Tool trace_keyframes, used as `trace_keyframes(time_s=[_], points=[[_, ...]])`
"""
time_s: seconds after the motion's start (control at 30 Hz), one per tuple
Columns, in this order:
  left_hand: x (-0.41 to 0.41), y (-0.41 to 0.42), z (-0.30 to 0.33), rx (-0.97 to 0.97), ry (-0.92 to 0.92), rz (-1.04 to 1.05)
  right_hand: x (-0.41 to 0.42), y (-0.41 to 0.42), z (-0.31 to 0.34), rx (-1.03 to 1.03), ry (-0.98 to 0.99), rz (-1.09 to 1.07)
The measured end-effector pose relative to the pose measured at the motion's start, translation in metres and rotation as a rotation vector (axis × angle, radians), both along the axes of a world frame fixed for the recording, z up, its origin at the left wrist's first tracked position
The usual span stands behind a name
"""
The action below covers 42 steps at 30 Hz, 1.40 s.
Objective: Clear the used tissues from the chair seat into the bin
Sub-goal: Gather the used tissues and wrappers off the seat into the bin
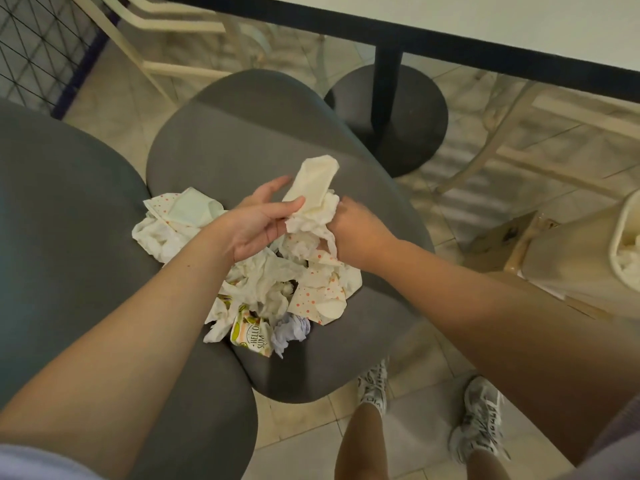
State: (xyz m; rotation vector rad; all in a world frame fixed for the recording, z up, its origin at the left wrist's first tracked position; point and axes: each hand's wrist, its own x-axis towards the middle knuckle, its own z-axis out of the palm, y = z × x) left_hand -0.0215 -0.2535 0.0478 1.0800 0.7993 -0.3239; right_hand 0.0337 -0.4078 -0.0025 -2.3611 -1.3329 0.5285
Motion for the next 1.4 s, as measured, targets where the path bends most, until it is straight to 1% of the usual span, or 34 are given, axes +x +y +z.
trace_keyframes(time_s=[0.07,0.13,0.3,0.4,0.47,0.53,0.6,0.67,0.77,0.83,0.97,1.1,1.17,1.23,1.33,1.4], points=[[0.005,-0.008,0.003,0.061,0.018,-0.036,0.001,-0.010,0.001,0.007,-0.031,0.003],[0.011,-0.016,0.007,0.113,0.019,-0.038,0.003,-0.019,0.004,0.031,-0.017,-0.015],[0.027,-0.041,0.014,0.158,-0.037,0.049,0.020,-0.051,0.009,-0.006,0.011,-0.093],[0.035,-0.057,0.016,0.316,-0.017,-0.039,0.031,-0.087,0.017,0.002,0.020,-0.211],[0.041,-0.077,0.020,0.375,-0.025,-0.075,0.037,-0.118,0.023,0.037,0.059,-0.290],[0.047,-0.106,0.024,0.406,-0.068,-0.089,0.041,-0.152,0.029,0.100,0.086,-0.339],[0.052,-0.136,0.028,0.456,-0.128,-0.095,0.043,-0.183,0.033,0.121,0.116,-0.377],[0.058,-0.168,0.032,0.570,-0.182,-0.124,0.044,-0.216,0.038,0.122,0.111,-0.433],[0.069,-0.225,0.040,0.712,-0.282,-0.181,0.047,-0.273,0.045,0.190,0.103,-0.543],[0.077,-0.266,0.042,0.765,-0.346,-0.248,0.049,-0.312,0.047,0.197,0.117,-0.617],[0.095,-0.348,0.040,0.802,-0.434,-0.377,0.053,-0.389,0.045,0.205,0.121,-0.725],[0.113,-0.414,0.034,0.825,-0.501,-0.513,0.059,-0.453,0.039,0.163,0.070,-0.822],[0.121,-0.439,0.021,0.886,-0.529,-0.641,0.061,-0.482,0.034,0.080,0.052,-0.862],[0.129,-0.458,0.005,1.003,-0.576,-0.786,0.060,-0.505,0.027,-0.010,0.053,-0.880],[0.137,-0.470,-0.020,1.151,-0.629,-0.983,0.059,-0.522,0.015,-0.042,0.078,-0.871],[0.139,-0.472,-0.031,1.157,-0.600,-1.104,0.058,-0.524,0.012,-0.042,0.127,-0.863]])
